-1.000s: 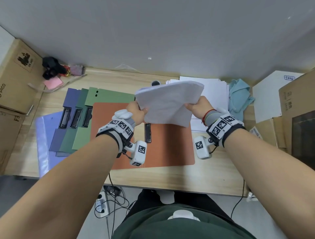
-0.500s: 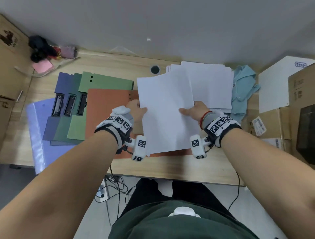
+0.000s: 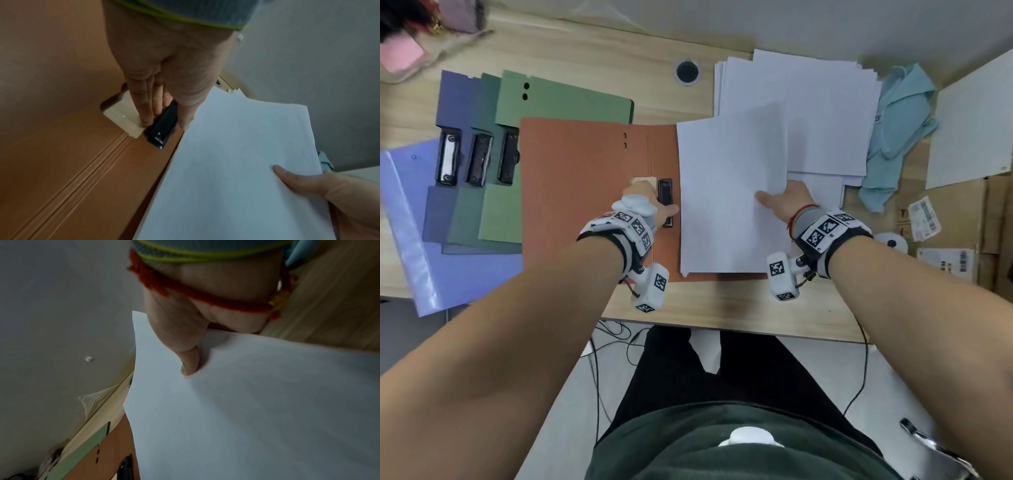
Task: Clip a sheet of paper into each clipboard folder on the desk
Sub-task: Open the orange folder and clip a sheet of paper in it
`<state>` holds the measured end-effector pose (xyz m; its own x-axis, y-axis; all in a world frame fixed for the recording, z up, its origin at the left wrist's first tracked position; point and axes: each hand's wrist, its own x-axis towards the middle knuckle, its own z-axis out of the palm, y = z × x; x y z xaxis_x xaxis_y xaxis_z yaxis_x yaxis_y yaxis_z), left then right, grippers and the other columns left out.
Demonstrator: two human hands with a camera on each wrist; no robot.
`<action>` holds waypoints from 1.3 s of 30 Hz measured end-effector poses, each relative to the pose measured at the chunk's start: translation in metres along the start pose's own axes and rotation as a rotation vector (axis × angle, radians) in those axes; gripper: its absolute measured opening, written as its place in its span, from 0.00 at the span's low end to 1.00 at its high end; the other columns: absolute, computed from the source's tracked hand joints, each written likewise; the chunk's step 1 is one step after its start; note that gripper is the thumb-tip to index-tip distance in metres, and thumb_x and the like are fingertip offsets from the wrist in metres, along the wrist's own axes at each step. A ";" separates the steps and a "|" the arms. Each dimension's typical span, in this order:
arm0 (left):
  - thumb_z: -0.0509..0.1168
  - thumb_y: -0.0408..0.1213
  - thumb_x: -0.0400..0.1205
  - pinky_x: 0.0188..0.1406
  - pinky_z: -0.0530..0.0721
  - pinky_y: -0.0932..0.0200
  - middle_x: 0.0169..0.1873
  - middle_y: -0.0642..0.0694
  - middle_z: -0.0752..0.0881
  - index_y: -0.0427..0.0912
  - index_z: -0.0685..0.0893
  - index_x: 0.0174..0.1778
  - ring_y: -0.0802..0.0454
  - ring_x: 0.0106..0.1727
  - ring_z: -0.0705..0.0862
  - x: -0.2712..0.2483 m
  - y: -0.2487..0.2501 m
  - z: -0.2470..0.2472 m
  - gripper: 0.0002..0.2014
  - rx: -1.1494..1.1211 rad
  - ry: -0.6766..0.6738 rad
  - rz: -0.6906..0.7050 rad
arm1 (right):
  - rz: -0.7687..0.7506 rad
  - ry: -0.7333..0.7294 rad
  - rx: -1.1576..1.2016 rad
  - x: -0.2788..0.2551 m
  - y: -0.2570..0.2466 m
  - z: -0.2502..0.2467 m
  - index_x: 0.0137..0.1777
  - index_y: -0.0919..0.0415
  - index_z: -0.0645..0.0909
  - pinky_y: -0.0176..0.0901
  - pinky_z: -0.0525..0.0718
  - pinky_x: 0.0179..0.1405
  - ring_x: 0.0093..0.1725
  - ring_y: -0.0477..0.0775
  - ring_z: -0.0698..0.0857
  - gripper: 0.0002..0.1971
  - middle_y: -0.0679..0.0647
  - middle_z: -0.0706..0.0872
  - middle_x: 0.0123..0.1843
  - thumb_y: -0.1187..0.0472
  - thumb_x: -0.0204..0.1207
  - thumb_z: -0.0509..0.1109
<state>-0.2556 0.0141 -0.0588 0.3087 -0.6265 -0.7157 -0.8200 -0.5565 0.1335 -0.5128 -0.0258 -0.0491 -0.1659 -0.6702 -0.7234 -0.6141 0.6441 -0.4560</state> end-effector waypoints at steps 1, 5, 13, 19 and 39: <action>0.66 0.63 0.78 0.56 0.85 0.51 0.53 0.44 0.88 0.39 0.82 0.64 0.45 0.55 0.87 0.001 0.002 0.003 0.30 0.014 -0.022 -0.015 | -0.004 -0.002 -0.004 0.000 0.000 0.001 0.63 0.62 0.83 0.52 0.86 0.56 0.55 0.61 0.87 0.22 0.58 0.89 0.57 0.50 0.74 0.75; 0.67 0.55 0.80 0.56 0.86 0.51 0.55 0.42 0.88 0.37 0.81 0.62 0.43 0.55 0.87 0.009 0.009 0.005 0.24 0.010 0.004 -0.032 | -0.006 -0.015 -0.010 0.004 0.002 0.004 0.62 0.63 0.83 0.54 0.86 0.58 0.55 0.61 0.87 0.21 0.58 0.88 0.57 0.51 0.75 0.75; 0.73 0.50 0.76 0.25 0.80 0.66 0.31 0.47 0.82 0.44 0.78 0.33 0.52 0.30 0.80 0.016 0.008 0.000 0.15 -0.132 0.002 -0.047 | -0.021 -0.042 -0.021 0.008 -0.001 0.007 0.62 0.63 0.83 0.47 0.84 0.51 0.52 0.58 0.85 0.18 0.57 0.87 0.54 0.52 0.77 0.74; 0.73 0.32 0.76 0.28 0.88 0.61 0.37 0.45 0.87 0.45 0.86 0.43 0.52 0.29 0.89 0.015 -0.020 -0.006 0.04 -0.660 -0.161 -0.079 | -0.032 -0.081 0.005 0.006 -0.005 0.007 0.60 0.63 0.81 0.45 0.79 0.53 0.52 0.57 0.83 0.17 0.55 0.85 0.51 0.52 0.78 0.74; 0.57 0.21 0.83 0.61 0.85 0.43 0.37 0.37 0.84 0.32 0.83 0.39 0.39 0.46 0.85 0.016 -0.015 -0.012 0.11 -1.121 -0.297 -0.268 | 0.024 -0.062 -0.028 0.010 -0.009 0.032 0.74 0.71 0.70 0.42 0.75 0.49 0.60 0.58 0.80 0.33 0.56 0.76 0.58 0.50 0.77 0.74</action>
<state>-0.2325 0.0061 -0.0645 0.1617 -0.3484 -0.9233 0.1779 -0.9100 0.3746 -0.4843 -0.0265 -0.0691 -0.1338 -0.6301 -0.7649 -0.6323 0.6486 -0.4237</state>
